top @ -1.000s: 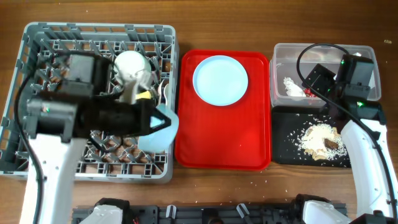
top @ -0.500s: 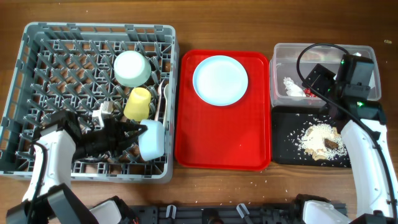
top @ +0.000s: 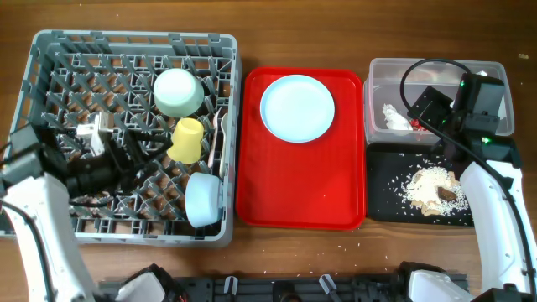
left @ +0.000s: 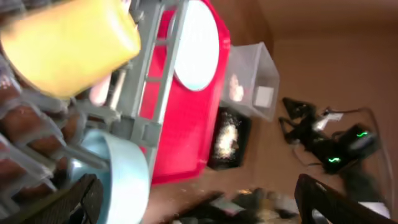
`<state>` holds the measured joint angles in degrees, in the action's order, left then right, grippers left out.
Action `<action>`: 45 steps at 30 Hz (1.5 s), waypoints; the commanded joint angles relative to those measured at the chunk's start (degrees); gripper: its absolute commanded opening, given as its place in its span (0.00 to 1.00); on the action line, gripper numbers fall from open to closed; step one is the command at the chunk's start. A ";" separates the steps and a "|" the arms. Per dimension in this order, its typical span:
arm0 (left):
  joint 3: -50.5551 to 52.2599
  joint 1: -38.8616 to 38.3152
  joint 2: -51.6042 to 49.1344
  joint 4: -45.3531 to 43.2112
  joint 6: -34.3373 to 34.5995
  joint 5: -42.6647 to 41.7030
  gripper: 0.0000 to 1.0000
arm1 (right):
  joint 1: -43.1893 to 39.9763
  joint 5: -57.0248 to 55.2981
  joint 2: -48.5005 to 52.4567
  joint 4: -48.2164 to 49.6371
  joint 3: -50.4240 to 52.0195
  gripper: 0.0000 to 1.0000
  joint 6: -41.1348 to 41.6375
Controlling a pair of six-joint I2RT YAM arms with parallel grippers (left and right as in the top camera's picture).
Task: Sort waste into correct bins and load items into the dishwasher rack
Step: 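Return the left gripper to the tray and grasp the light-blue plate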
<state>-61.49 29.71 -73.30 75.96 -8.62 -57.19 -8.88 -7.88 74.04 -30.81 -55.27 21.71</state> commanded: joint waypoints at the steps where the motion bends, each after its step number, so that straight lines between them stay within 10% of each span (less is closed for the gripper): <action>1: -1.07 -9.27 8.20 -10.03 18.03 14.64 1.00 | 0.02 0.50 0.28 0.00 -0.96 1.00 -0.61; 8: -9.66 -56.28 -5.53 -36.94 37.66 49.44 1.00 | 0.02 0.48 0.28 0.00 -0.96 1.00 -0.59; 13: -35.41 -59.63 -41.22 -26.01 37.33 49.55 1.00 | 0.02 0.50 0.28 0.00 -0.96 1.00 -0.61; 21: -37.88 -65.13 -55.87 -29.49 37.88 46.45 1.00 | 0.02 0.50 0.28 0.02 -0.96 1.00 -0.61; 26: -37.83 -77.79 -56.04 -23.96 37.77 48.11 0.07 | 0.02 0.50 0.28 0.00 -0.96 1.00 -0.59; 27: -37.83 -80.52 -56.04 -23.08 37.79 51.93 0.04 | 0.02 0.48 0.28 0.00 -0.96 1.00 -0.59; 32: -39.52 -77.70 -50.34 -19.52 37.79 64.37 0.05 | 0.02 0.48 0.28 0.00 -0.96 1.00 -0.61; 45: -24.33 -64.11 -44.04 -31.15 37.38 58.49 0.34 | 0.02 0.50 0.28 0.00 -0.96 1.00 -0.59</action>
<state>-91.26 -33.74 -117.05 48.90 29.02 2.15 -8.88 -7.70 74.11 -30.81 -55.31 21.71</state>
